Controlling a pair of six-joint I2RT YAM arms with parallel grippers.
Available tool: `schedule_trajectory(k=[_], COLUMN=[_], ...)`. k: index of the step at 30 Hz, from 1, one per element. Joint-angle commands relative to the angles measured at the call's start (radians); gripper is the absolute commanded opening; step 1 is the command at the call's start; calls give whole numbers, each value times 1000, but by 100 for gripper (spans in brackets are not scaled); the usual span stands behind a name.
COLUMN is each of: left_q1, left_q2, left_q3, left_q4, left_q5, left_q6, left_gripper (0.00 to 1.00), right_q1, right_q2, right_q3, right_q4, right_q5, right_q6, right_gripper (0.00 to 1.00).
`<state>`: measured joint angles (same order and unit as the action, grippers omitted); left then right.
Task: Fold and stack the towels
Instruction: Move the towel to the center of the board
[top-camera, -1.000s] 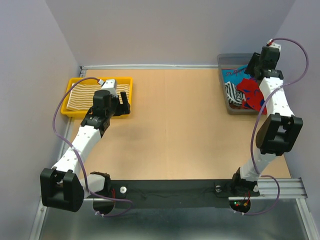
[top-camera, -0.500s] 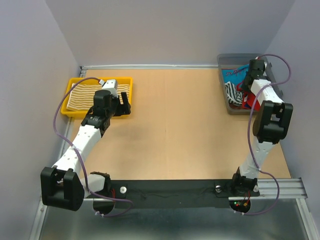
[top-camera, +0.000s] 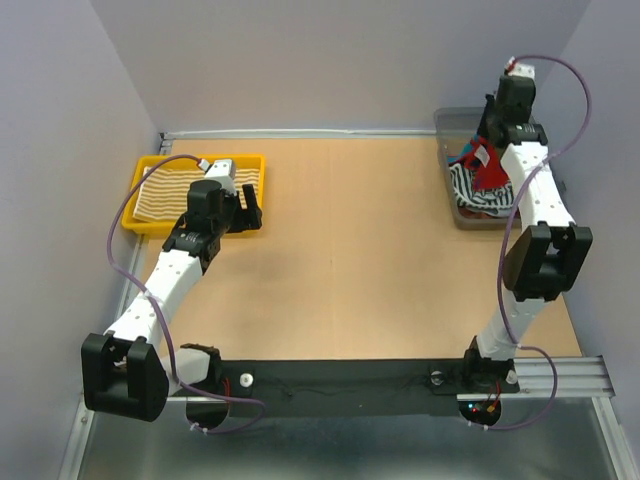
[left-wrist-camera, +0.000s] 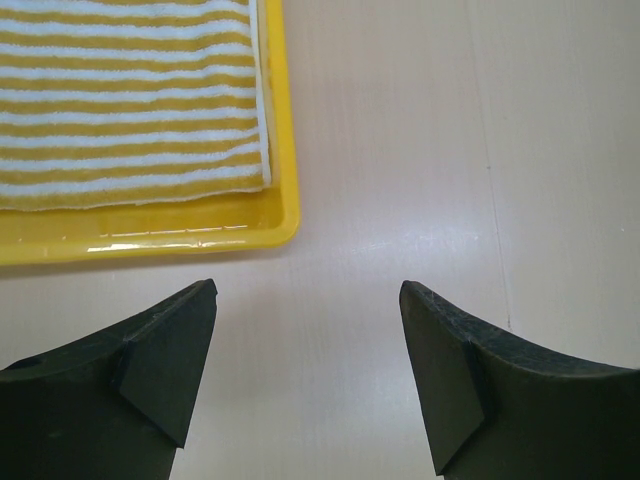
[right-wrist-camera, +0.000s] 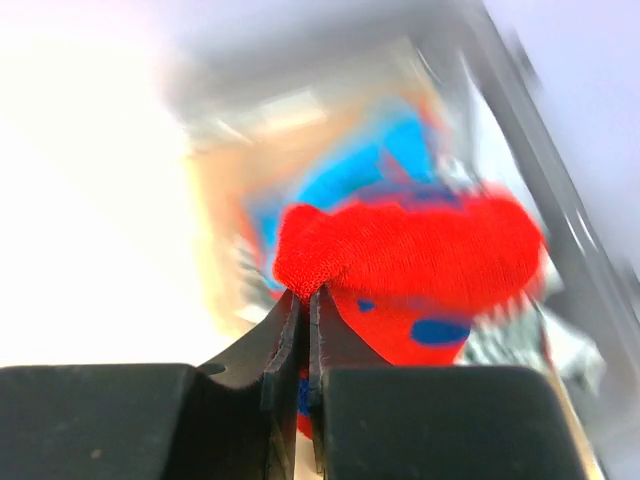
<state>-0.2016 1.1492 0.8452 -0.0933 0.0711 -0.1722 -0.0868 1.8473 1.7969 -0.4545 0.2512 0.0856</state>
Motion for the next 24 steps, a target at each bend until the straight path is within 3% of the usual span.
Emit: schedule_trajectory(k=[1, 6, 10, 14, 15, 16, 18, 21, 22, 24], left_q1=[-2, -2, -2, -2, -2, -2, -4, -19, -27, -53], left_q2=[0, -2, -3, -5, -3, -5, 3, 14, 20, 36], left_q3=[11, 11, 9, 6, 6, 5, 5, 3, 5, 8], left_q4=[44, 44, 44, 46, 47, 47, 47, 49, 47, 43], left_q5=[4, 1, 2, 9, 13, 16, 38, 56, 58, 67], left_q6=[14, 14, 14, 13, 8, 7, 0, -7, -19, -42], left_gripper=[85, 85, 85, 85, 85, 85, 85, 85, 85, 85], right_q1=[134, 269, 398, 522, 585, 614, 701, 787, 801, 803], right_q2=[-69, -69, -132, -250, -273, -314, -350, -375, -384, -427], right_q3=[195, 243, 83, -292, -365, -422, -562, -645, -654, -659], right_q4=[51, 51, 50, 50, 36, 22, -34, -137, -162, -196], right_q5=[-130, -188, -200, -240, -245, -297, -366, -495, -483, -433], right_q6=[-52, -14, -3, 46, 75, 95, 150, 167, 167, 167], right_gripper=[0, 0, 1, 3, 6, 19, 35, 46, 54, 60])
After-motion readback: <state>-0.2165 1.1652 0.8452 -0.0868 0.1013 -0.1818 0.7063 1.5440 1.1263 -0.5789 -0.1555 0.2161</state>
